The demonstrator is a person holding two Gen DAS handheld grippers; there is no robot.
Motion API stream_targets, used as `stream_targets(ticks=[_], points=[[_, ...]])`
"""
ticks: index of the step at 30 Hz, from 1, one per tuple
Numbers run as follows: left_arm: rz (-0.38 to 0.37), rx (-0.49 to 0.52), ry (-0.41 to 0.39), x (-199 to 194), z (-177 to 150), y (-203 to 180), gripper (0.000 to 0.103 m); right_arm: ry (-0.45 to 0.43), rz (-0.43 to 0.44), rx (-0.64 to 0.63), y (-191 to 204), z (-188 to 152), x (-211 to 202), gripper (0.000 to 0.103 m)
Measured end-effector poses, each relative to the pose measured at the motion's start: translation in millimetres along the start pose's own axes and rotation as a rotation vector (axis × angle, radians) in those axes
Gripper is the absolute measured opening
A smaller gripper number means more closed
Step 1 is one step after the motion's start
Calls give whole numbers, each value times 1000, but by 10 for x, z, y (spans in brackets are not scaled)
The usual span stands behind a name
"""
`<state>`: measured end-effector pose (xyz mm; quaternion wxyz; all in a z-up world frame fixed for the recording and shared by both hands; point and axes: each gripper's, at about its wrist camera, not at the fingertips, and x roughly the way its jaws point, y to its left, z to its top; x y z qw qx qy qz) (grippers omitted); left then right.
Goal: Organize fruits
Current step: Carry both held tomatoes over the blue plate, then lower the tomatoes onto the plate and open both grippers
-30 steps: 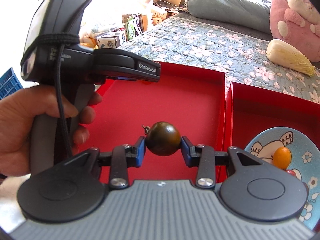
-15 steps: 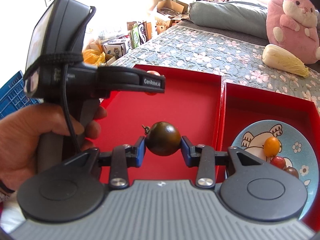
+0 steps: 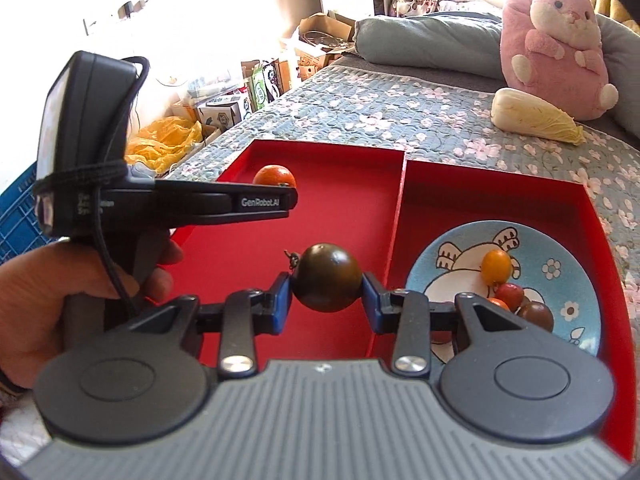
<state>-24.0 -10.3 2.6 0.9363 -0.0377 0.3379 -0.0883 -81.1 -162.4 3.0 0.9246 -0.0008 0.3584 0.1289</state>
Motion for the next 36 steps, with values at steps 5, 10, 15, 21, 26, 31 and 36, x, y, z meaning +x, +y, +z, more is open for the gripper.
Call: stream_targets(ticks=[5,10,15,21,26,31,36], points=[[-23,40,-4,-49,-2,-183,42,-2,-40,32,-210,-123,-122,41],[-89,55,5,-54,15,-431,42,7,-88,77,-478,-280,-211,41],[-153,114,15,-16,-44,-770,42,5,-136,139,-774,-397,-273,41],[-198,168,52,150,-152,-1047,42,5,-183,194,-1055,-473,-272,41],[-229,142,79,331,-157,-1162,42,21,-208,219,-1201,-537,-234,41],[-267,152,97,490,-180,-1238,42,38,-219,219,-1266,-554,-212,41],[-281,183,107,593,-209,-1251,42,47,-224,211,-1267,-558,-210,41]])
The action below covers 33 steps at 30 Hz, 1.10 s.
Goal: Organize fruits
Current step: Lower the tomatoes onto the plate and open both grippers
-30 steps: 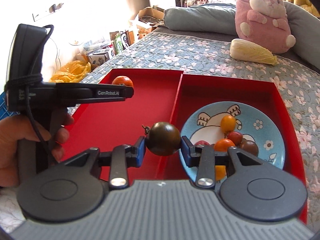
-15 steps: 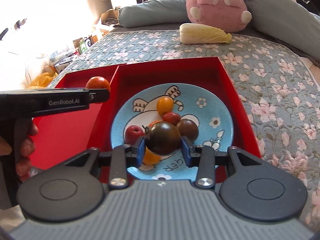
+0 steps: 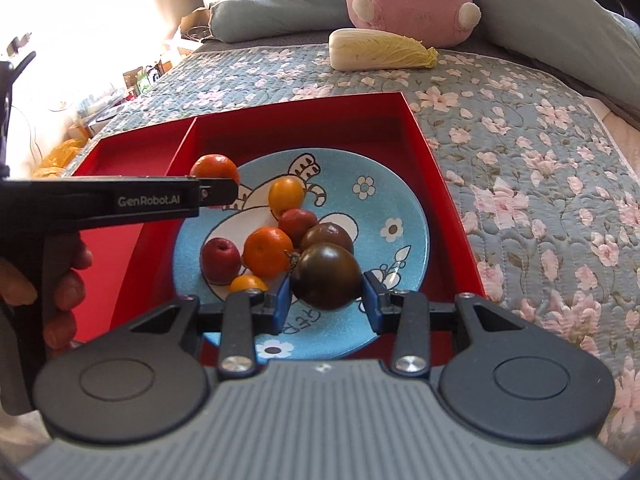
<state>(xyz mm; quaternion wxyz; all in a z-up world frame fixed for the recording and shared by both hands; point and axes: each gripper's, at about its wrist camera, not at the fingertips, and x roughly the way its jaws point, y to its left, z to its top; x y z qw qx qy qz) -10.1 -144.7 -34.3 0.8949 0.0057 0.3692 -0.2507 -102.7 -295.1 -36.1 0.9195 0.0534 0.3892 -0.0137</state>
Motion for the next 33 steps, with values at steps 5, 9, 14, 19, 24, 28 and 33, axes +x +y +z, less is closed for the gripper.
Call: stream_targets(ticks=[5,9,14,19,24,28,33], points=[[-11,60,20,80,-44,-78,42,5,-4,-2,14,15,27,41],[-24,102,16,102,-64,-146,42,7,-3,-6,24,32,46,41],[-30,108,22,116,-90,-161,42,4,-1,-5,44,66,61,41],[-28,113,20,115,-85,-166,42,0,-3,-12,64,97,79,41],[-30,79,8,85,-57,-110,43,-6,-9,-4,46,115,112,41],[-29,80,16,78,-64,-103,44,-14,-22,8,23,173,192,41],[-21,44,18,53,-55,-31,47,-11,-49,19,-13,292,385,42]])
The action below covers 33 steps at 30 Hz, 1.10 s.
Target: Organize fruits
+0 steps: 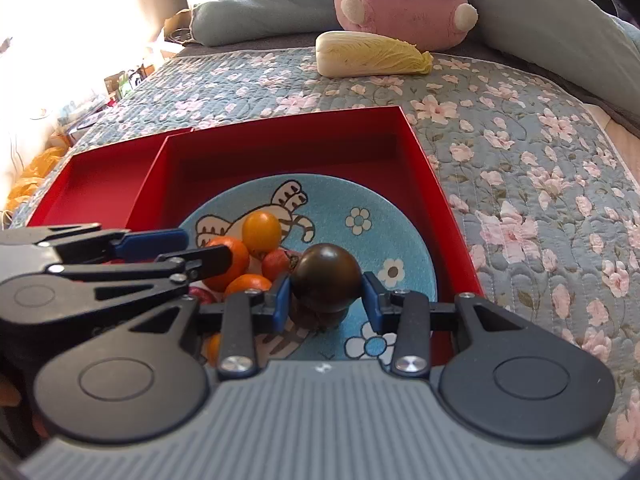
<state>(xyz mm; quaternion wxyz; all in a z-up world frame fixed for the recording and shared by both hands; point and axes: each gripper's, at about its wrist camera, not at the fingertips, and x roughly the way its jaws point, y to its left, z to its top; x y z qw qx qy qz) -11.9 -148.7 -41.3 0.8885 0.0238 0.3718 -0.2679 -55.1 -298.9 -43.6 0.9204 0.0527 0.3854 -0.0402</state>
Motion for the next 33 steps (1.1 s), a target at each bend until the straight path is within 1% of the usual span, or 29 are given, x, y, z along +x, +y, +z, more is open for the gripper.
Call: stream_targets(ticks=[3,6,7,8,10,11,15,17,19,20,21,26,28,30,33], points=[[7,10,-8,-52,-9,-14,52,-9,-11,18,-20,89,97,42],[14,-21,-6,-124,-14,33,56,14,-5,34,-36,164,191,42],[18,-31,-7,-147,-10,51,59,25,6,42,-42,180,215,47],[23,-40,-9,-177,-10,66,65,32,17,48,-48,187,227,54],[23,-41,-20,-257,-17,70,67,32,30,49,-48,192,217,60],[27,-31,-26,-295,-28,51,69,25,29,43,-34,188,185,60],[61,26,-38,-439,-91,-75,74,-6,18,38,-25,123,-81,60],[84,55,-53,-529,-135,-157,76,-19,7,35,-33,32,-275,60],[84,75,-68,-631,-182,-242,77,-39,-1,39,-50,-92,-492,60],[82,72,-73,-685,-215,-282,79,-51,-1,43,-59,-166,-614,60],[79,60,-76,-747,-259,-322,83,-57,10,45,-66,-247,-731,60],[80,26,-89,-996,-542,-506,85,-78,28,32,-40,-639,-1196,61],[112,22,-85,-1058,-626,-569,86,-66,41,29,-25,-746,-1301,61],[123,20,-92,-1116,-658,-593,86,-55,49,20,-4,-829,-1379,61],[160,10,-101,-1169,-695,-601,86,-47,59,-4,45,-918,-1458,61]])
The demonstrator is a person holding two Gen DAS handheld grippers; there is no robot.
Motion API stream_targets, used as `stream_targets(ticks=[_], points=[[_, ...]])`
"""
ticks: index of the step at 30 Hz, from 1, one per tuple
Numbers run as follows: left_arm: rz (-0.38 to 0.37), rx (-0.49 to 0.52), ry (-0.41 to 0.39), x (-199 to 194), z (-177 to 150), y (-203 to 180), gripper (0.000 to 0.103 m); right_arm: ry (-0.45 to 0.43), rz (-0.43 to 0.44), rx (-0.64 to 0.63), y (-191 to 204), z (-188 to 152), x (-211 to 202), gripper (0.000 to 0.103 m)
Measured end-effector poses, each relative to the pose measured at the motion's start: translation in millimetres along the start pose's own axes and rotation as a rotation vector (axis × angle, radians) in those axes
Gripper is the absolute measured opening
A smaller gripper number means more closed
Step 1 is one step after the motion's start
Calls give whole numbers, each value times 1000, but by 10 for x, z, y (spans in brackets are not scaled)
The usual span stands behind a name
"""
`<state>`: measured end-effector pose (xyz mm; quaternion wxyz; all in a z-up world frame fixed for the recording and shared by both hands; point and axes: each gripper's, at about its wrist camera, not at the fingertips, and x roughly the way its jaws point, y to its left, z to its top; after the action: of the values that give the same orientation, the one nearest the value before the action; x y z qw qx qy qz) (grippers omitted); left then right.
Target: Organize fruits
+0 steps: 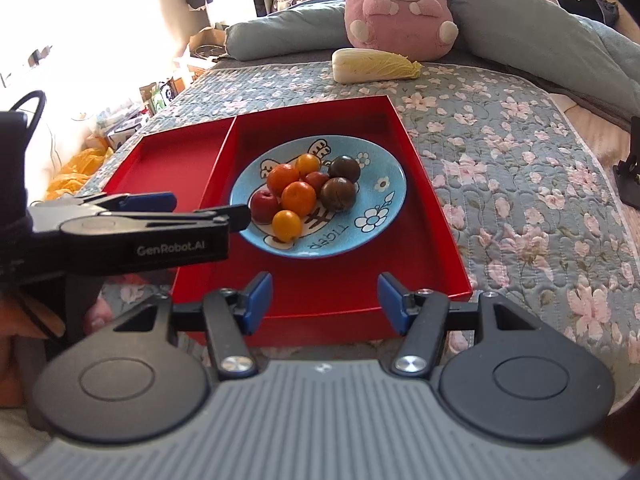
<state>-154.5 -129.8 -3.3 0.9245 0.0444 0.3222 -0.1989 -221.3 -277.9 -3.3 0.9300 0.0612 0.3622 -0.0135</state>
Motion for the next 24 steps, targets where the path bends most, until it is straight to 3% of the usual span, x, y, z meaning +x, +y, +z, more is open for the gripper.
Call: stream_targets(ticks=[10,24], points=[[-8,102,-19,-75,-59,-198,88,17,23,-95,188,-113,4,63],[-19,101,-8,0,-42,-189,90,45,16,-76,155,-91,140,64]])
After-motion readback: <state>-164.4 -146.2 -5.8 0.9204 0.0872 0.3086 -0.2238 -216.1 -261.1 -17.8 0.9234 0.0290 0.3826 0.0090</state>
